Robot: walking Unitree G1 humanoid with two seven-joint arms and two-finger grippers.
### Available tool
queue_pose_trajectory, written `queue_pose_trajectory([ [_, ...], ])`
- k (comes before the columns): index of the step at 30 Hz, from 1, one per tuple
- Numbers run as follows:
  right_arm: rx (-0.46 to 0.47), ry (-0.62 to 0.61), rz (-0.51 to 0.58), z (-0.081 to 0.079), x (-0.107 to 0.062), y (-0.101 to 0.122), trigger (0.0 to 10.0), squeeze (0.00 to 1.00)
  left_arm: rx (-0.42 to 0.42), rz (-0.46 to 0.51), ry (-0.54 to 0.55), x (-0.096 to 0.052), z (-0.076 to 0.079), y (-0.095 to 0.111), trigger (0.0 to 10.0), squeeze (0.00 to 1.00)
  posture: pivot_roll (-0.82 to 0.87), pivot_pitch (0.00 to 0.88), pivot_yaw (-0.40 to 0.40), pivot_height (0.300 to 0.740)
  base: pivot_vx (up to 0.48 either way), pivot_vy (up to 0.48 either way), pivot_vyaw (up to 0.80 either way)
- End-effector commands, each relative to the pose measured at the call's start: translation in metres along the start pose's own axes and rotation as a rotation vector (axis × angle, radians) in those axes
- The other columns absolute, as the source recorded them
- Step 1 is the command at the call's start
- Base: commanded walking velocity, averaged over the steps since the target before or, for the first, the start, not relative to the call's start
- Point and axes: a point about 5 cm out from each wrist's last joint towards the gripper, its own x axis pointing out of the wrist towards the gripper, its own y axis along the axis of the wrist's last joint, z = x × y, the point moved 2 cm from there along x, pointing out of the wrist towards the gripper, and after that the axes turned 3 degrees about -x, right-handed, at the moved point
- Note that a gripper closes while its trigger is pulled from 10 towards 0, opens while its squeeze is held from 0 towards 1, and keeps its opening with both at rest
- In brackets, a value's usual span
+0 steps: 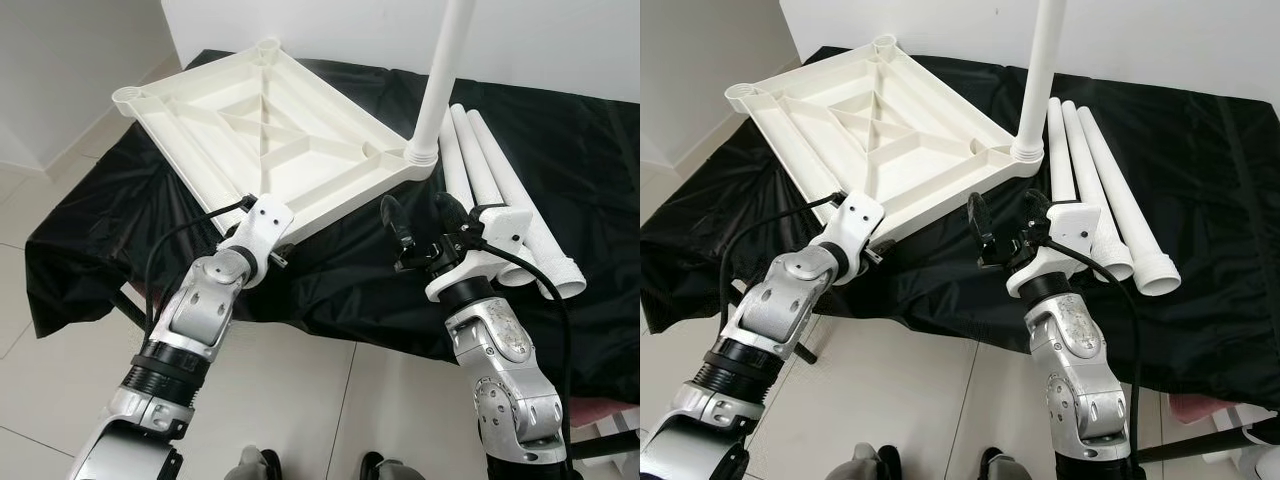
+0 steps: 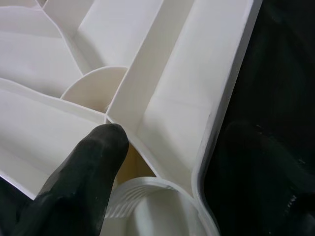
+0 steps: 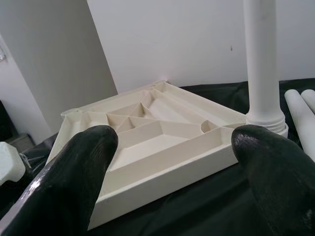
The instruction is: Building children table
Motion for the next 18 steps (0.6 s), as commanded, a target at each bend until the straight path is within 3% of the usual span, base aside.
queue_pose_trajectory([
  [1,0.001,-0.002,0.008,-0.001,-0.001,0.003,10.0,0.00,-0.056,-0.090,-0.258,0.005,0.040,-0.018,10.0,0.00,-0.08,0.209,0.071,0.740,0.000,0.000,0.00],
  [18,0.010,-0.025,0.017,0.001,-0.001,0.005,10.0,0.00,-0.162,-0.014,-0.331,0.015,0.077,0.027,10.0,0.00,-0.08,0.225,0.082,0.740,0.000,0.000,0.00],
])
